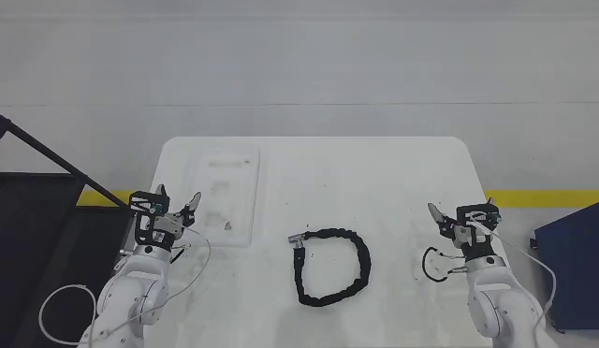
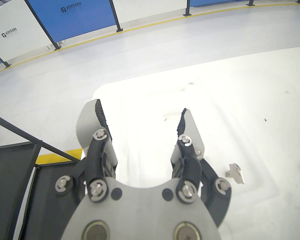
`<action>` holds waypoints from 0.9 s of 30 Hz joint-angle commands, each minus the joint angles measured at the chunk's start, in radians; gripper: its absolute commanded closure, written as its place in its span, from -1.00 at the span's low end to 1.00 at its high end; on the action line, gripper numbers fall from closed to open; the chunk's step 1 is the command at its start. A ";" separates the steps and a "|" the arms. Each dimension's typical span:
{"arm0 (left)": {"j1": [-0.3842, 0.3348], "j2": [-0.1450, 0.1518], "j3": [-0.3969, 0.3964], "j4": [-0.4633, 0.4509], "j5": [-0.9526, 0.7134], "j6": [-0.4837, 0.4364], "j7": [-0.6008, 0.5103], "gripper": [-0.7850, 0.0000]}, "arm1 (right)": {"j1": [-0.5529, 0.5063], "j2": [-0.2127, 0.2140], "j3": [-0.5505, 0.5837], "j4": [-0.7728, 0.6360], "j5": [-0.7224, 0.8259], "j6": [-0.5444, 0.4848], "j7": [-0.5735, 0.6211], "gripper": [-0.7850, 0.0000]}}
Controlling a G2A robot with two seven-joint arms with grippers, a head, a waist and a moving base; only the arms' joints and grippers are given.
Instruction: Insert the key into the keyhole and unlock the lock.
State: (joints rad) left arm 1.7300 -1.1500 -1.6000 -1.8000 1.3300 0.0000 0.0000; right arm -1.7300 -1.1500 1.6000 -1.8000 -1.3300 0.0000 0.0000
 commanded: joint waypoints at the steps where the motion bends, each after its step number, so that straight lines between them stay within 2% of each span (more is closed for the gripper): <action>1: 0.000 0.000 0.000 0.000 0.000 0.000 0.000 -0.45 | 0.000 0.000 0.000 0.000 0.000 0.000 0.000 -1.00; 13: 0.000 0.000 0.000 0.000 0.000 0.000 0.000 -0.45 | 0.000 0.000 0.000 0.000 0.000 0.000 0.000 -1.00; 14: -0.002 0.000 -0.001 -0.005 0.001 -0.003 0.004 -1.00 | 0.000 0.000 0.000 0.000 0.000 0.000 0.000 -1.00; 20: -0.010 0.011 -0.056 -0.043 0.091 -0.076 0.018 -1.00 | 0.000 0.000 0.000 0.000 0.000 0.000 0.000 -1.00; 23: -0.020 0.017 -0.083 -0.080 0.096 -0.159 0.015 -1.00 | 0.000 0.000 0.000 0.000 0.000 0.000 0.000 -1.00; 25: -0.020 0.023 -0.101 -0.113 0.078 -0.249 0.004 -1.00 | 0.000 0.000 0.000 0.000 0.000 0.000 0.000 -1.00; 27: -0.013 0.029 -0.113 -0.141 0.011 -0.396 -0.028 -1.00 | 0.000 0.000 0.000 0.000 0.000 0.000 0.000 -1.00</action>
State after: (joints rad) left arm 1.7117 -1.1240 -1.7085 -1.9285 1.3937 -0.2937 -0.0081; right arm -1.7300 -1.1500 1.6000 -1.8000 -1.3300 0.0000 0.0000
